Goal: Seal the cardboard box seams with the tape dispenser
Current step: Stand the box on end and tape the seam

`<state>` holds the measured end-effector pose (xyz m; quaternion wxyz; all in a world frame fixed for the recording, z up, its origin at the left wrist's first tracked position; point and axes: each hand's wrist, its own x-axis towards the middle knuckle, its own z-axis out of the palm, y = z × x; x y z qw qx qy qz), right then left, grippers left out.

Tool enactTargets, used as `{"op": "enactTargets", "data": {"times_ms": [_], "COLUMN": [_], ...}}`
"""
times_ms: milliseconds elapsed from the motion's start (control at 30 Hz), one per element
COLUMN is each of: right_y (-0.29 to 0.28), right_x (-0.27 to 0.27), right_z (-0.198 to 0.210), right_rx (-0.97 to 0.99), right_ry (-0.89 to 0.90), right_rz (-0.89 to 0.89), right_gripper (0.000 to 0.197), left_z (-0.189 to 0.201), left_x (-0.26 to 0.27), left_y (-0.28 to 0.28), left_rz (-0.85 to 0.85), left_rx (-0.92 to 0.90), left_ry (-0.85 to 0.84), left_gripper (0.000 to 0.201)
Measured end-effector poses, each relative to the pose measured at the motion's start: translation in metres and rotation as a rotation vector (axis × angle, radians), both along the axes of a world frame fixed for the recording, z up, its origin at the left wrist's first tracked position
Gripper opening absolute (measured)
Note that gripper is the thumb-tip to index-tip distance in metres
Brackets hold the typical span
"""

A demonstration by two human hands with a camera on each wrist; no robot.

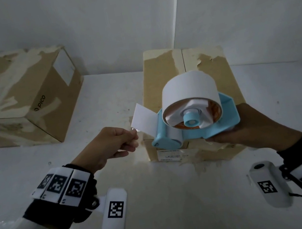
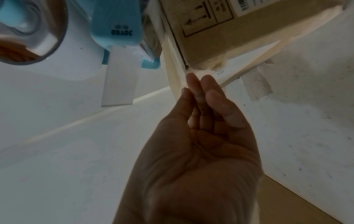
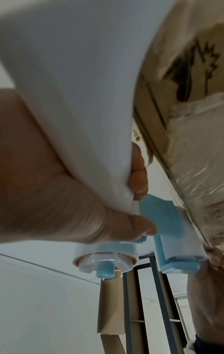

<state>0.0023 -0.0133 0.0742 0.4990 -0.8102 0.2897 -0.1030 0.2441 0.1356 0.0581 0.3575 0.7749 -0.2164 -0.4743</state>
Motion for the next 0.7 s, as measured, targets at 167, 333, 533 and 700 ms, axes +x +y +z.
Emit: {"op": "enactTargets", "data": {"times_ms": [167, 333, 533, 700], "right_y": [0.001, 0.004, 0.005, 0.009], "right_x": [0.0, -0.001, -0.001, 0.0], "right_z": [-0.001, -0.004, -0.006, -0.004], "right_rx": [0.003, 0.026, 0.02, 0.014], "right_ry": [0.02, 0.043, 0.068, 0.083], "right_rz": [-0.01, -0.035, -0.078, -0.069], "right_gripper": [0.026, 0.026, 0.027, 0.027], "left_z": [-0.005, -0.014, -0.013, -0.026], "left_x": [0.0, -0.007, -0.008, -0.012], "left_y": [0.0, -0.001, -0.009, -0.008], "left_rz": [0.013, -0.034, -0.142, -0.213], "left_rx": [-0.004, 0.001, 0.016, 0.249], "left_ry": [0.02, 0.022, -0.048, -0.037], "left_gripper": [0.02, 0.02, 0.015, 0.031]}}
